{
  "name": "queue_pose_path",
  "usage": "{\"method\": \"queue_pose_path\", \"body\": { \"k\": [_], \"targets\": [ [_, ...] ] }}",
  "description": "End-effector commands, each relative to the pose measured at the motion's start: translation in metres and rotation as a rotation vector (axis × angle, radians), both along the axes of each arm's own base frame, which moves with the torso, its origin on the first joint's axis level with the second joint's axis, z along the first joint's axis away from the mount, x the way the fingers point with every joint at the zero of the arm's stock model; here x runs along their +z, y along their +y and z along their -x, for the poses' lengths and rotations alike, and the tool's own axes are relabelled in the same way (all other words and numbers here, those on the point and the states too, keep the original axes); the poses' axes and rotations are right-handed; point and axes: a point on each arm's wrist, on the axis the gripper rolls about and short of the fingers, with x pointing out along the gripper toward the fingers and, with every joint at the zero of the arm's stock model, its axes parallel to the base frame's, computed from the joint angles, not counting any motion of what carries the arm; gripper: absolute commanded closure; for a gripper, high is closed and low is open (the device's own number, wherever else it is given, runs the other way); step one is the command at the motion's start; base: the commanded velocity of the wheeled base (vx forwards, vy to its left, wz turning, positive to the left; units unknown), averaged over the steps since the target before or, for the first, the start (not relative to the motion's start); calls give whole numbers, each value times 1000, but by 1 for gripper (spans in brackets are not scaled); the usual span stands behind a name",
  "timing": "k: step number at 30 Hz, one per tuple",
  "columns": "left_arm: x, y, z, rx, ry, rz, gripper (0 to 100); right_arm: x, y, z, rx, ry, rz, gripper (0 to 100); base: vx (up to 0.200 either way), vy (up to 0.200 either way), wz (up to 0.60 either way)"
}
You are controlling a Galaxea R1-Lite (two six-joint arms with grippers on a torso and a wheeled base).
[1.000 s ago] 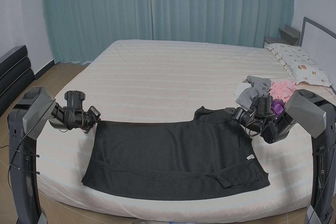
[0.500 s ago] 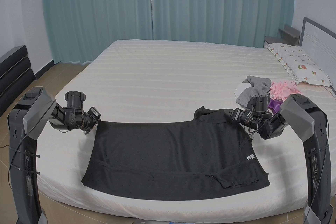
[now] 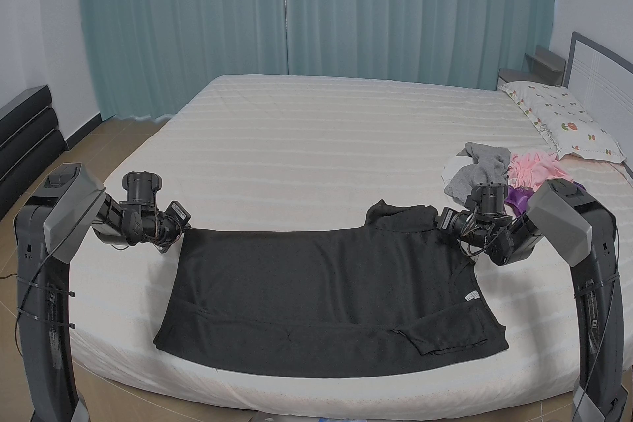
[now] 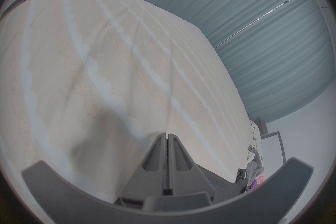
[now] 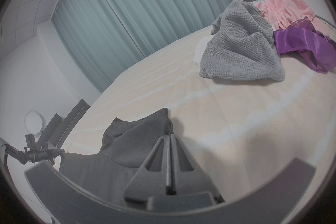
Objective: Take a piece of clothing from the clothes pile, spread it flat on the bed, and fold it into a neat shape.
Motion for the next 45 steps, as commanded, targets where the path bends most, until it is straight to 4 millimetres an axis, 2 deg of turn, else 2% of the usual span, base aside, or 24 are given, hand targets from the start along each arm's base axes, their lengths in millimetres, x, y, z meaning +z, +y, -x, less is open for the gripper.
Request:
{"method": "queue_pose_path", "body": {
  "k": [1, 5, 15, 28, 33, 38, 45],
  "targets": [
    [6, 0, 1, 2, -8, -1, 100, 18, -5, 13, 18, 7, -13, 100, 0, 0, 0],
    [11, 1, 4, 3, -13, -5, 100, 28, -10, 18, 29, -4, -33, 100, 0, 0, 0],
    [20, 2, 5, 8, -30, -5, 100, 34, -15, 23, 13, -27, -43, 100, 0, 0, 0],
    [32, 9, 9, 21, -49, -7, 100, 54, -22, 24, -23, -62, -101, 100, 0, 0, 0],
    [32, 8, 10, 18, -49, -9, 100, 46, -24, 32, -27, -25, -95, 100, 0, 0, 0],
    [36, 9, 11, 21, -56, -7, 100, 53, -31, 31, -46, -83, -103, 100, 0, 0, 0],
    [35, 7, 13, 17, -53, -8, 100, 48, -35, 37, -68, -60, -124, 100, 0, 0, 0]
  ]
}}
